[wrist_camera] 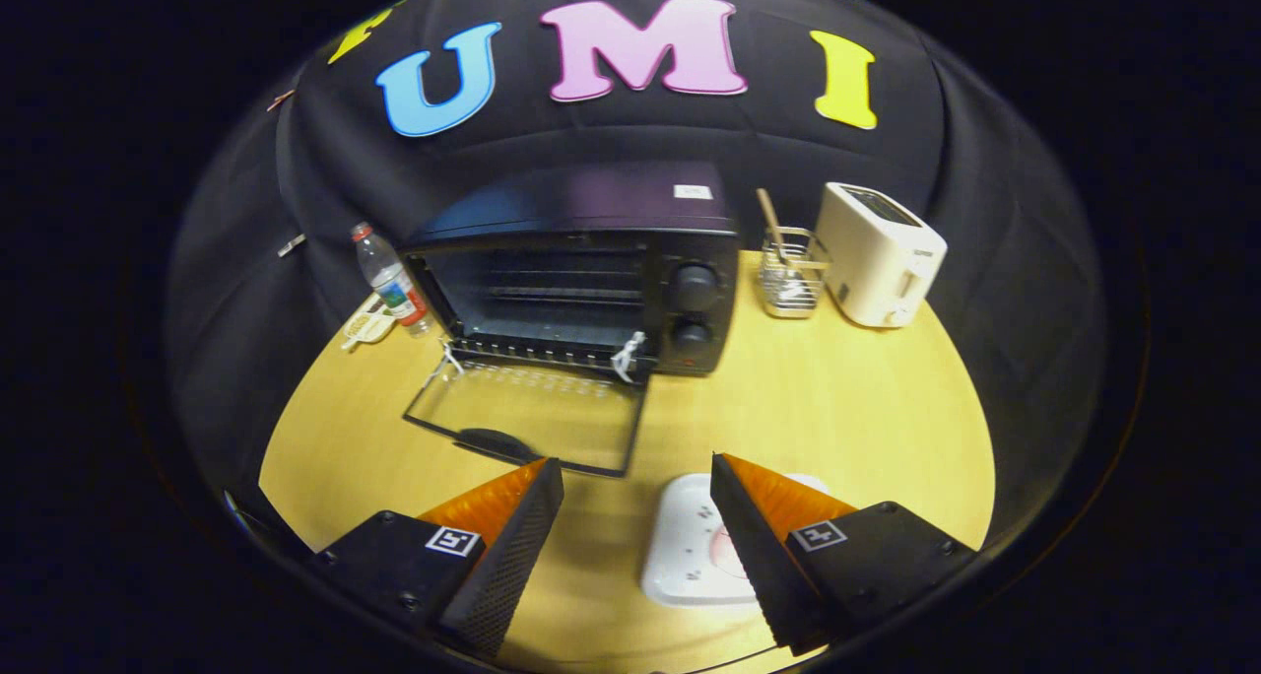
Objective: Open the toaster oven, put the food inside, and close the toaster oven door.
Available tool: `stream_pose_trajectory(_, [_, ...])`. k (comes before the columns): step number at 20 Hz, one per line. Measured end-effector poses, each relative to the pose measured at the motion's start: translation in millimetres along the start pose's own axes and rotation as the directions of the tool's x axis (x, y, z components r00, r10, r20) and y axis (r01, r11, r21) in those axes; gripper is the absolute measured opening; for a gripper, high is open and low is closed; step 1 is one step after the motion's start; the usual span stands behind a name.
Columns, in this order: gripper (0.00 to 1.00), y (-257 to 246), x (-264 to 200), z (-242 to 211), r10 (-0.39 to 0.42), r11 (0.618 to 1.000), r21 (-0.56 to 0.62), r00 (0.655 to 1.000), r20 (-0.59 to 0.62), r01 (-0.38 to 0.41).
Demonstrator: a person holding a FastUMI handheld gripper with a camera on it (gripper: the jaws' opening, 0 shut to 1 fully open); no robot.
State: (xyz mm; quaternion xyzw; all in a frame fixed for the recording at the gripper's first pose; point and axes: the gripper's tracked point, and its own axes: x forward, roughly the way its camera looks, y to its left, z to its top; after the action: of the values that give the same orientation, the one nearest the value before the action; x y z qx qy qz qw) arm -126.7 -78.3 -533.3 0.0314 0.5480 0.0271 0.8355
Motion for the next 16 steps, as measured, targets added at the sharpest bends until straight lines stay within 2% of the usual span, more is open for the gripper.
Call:
stream_pose_trajectory(6, [0.97, -101.2, -1.3, -37.3, -0.089, 0.996, 0.003, 0.991, -0.100, 0.090])
stream_pose_trajectory(8, [0.89, -118.8, 6.8, -56.2, -0.100, 0.995, -0.018, 0.983, -0.152, 0.098])
stream_pose_trajectory(11, [0.68, -127.8, 20.2, -78.2, -0.073, 0.997, -0.036, 0.972, -0.225, 0.067])
stream_pose_trajectory(15, [0.67, -129.4, 42.6, -99.5, -0.046, 0.997, -0.069, 0.945, -0.324, 0.025])
stream_pose_trajectory(16, [0.56, -131.2, 49.1, -105.7, -0.055, 0.996, -0.087, 0.937, -0.345, 0.026])
